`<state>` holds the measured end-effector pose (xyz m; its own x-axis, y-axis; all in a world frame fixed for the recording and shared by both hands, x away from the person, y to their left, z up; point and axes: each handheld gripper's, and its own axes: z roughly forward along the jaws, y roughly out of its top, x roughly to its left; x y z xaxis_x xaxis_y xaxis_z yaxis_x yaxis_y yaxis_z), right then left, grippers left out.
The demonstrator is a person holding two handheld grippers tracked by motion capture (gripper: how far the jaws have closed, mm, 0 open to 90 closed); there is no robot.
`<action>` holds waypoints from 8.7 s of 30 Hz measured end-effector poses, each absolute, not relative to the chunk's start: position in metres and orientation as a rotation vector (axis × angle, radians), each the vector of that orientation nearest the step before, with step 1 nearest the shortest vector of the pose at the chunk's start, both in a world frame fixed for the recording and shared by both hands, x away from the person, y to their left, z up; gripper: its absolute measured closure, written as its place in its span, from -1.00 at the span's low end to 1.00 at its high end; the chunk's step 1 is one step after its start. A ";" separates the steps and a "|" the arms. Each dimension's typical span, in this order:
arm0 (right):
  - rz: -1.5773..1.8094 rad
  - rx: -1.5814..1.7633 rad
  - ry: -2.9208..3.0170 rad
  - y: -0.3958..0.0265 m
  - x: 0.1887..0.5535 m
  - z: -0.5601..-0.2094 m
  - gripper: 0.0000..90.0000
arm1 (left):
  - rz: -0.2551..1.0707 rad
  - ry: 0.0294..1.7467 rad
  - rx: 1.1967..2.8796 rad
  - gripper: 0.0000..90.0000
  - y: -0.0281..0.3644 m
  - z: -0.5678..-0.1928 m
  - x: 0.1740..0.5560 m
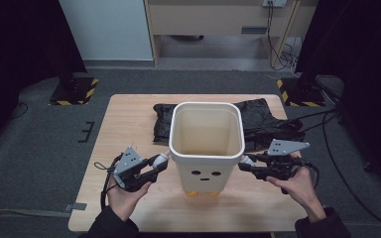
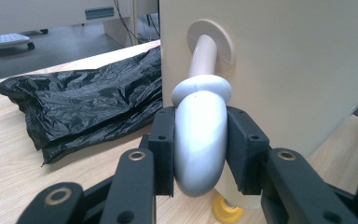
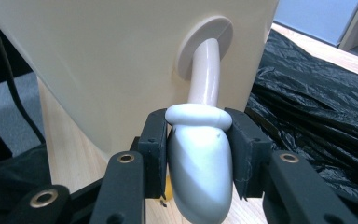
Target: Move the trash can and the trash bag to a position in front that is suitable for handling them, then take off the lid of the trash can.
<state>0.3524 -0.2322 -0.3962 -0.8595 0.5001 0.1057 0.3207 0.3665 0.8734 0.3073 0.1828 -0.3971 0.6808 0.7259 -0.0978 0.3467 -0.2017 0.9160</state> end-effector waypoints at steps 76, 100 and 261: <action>1.433 1.098 2.068 -0.299 0.391 -0.457 -0.40 | 0.253 1.146 2.105 0.53 0.254 -0.481 0.324; 1.452 1.139 2.049 -0.300 0.394 -0.463 -0.54 | 0.473 1.268 2.126 -0.44 0.243 -0.526 0.456; 1.135 1.573 1.940 -0.347 0.439 -0.491 0.36 | 0.497 1.403 2.106 -0.95 0.237 -0.529 0.391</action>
